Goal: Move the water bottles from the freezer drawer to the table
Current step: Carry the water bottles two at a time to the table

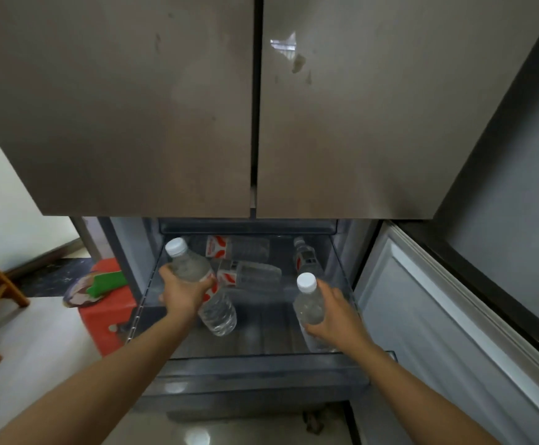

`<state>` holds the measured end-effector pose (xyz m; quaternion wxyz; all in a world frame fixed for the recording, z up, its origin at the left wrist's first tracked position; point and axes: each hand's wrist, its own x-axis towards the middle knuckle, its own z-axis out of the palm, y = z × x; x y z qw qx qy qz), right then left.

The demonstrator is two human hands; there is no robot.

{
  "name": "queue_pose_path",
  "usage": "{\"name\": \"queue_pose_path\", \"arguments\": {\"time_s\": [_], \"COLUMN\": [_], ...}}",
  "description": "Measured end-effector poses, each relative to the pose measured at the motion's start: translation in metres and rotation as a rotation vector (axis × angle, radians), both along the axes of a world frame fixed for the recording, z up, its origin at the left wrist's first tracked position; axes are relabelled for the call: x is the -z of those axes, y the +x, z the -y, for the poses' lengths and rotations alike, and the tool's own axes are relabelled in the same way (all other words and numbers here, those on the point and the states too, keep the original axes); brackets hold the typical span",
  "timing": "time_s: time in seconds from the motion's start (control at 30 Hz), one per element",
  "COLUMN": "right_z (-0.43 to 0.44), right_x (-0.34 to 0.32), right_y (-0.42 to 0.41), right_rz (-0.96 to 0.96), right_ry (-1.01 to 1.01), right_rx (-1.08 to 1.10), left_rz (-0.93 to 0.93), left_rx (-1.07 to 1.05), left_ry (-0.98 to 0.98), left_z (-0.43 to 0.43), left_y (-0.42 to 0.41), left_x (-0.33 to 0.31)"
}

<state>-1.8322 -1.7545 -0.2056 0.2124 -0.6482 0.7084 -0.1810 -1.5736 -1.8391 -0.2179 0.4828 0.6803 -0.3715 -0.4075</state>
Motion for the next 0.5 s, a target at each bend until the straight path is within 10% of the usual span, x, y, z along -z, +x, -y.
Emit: {"name": "queue_pose_path", "arguments": {"time_s": [0.23, 0.5], "right_z": [0.009, 0.015], "right_x": [-0.042, -0.146], "right_y": [0.045, 0.139], "right_rz": [0.199, 0.666], "right_ry": [-0.134, -0.366], "right_rx": [-0.144, -0.483], "left_rz": [0.203, 0.173], "left_rx": [0.120, -0.225], "left_ry": [-0.323, -0.599], "left_z": [-0.067, -0.142], "left_y": [0.032, 0.106], "left_x": [-0.069, -0.157]}}
